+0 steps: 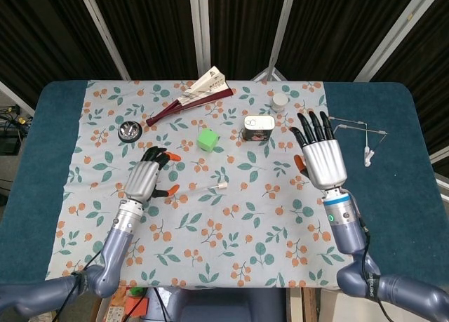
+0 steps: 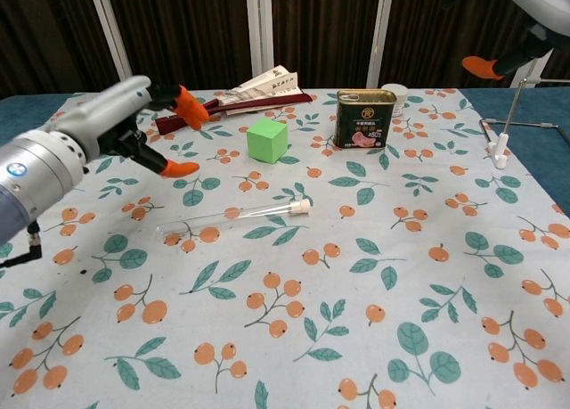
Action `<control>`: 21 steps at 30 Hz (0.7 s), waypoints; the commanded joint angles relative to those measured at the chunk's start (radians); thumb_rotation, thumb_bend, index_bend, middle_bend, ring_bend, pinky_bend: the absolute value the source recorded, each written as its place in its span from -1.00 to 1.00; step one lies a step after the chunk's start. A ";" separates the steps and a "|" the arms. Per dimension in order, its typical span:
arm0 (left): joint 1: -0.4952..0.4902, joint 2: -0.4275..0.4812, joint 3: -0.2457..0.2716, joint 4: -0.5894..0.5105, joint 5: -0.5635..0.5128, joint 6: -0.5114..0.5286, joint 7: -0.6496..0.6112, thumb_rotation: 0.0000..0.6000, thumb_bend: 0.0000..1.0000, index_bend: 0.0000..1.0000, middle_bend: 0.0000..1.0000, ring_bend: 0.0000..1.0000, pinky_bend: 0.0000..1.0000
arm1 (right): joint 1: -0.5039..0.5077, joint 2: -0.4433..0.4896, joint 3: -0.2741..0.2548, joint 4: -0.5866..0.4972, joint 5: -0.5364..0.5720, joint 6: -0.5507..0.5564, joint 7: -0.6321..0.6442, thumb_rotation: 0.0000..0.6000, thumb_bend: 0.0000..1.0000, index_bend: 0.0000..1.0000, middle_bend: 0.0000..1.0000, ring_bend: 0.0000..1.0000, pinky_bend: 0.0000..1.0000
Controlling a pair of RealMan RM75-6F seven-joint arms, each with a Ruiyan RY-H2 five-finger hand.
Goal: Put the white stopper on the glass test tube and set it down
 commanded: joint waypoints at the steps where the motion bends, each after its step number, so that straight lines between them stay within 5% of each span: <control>1: 0.036 0.109 -0.007 -0.102 0.017 0.035 0.019 1.00 -0.53 -0.53 -0.59 -0.80 -0.96 | -0.064 0.064 -0.009 -0.098 0.077 0.007 0.004 1.00 -0.26 -0.82 -0.90 -1.00 -0.96; 8: 0.147 0.327 0.069 -0.286 0.031 0.084 0.053 1.00 -0.59 -0.72 -0.80 -0.97 -1.00 | -0.209 0.207 -0.060 -0.291 0.170 0.029 0.114 1.00 -0.31 -1.00 -1.00 -1.00 -1.00; 14: 0.262 0.476 0.171 -0.375 0.104 0.162 0.015 1.00 -0.59 -0.82 -0.87 -1.00 -1.00 | -0.313 0.284 -0.140 -0.293 0.127 0.069 0.202 1.00 -0.31 -1.00 -1.00 -1.00 -1.00; 21: 0.381 0.548 0.265 -0.357 0.227 0.294 -0.068 1.00 -0.59 -0.86 -0.89 -1.00 -1.00 | -0.419 0.340 -0.217 -0.276 0.046 0.135 0.300 1.00 -0.31 -1.00 -1.00 -1.00 -1.00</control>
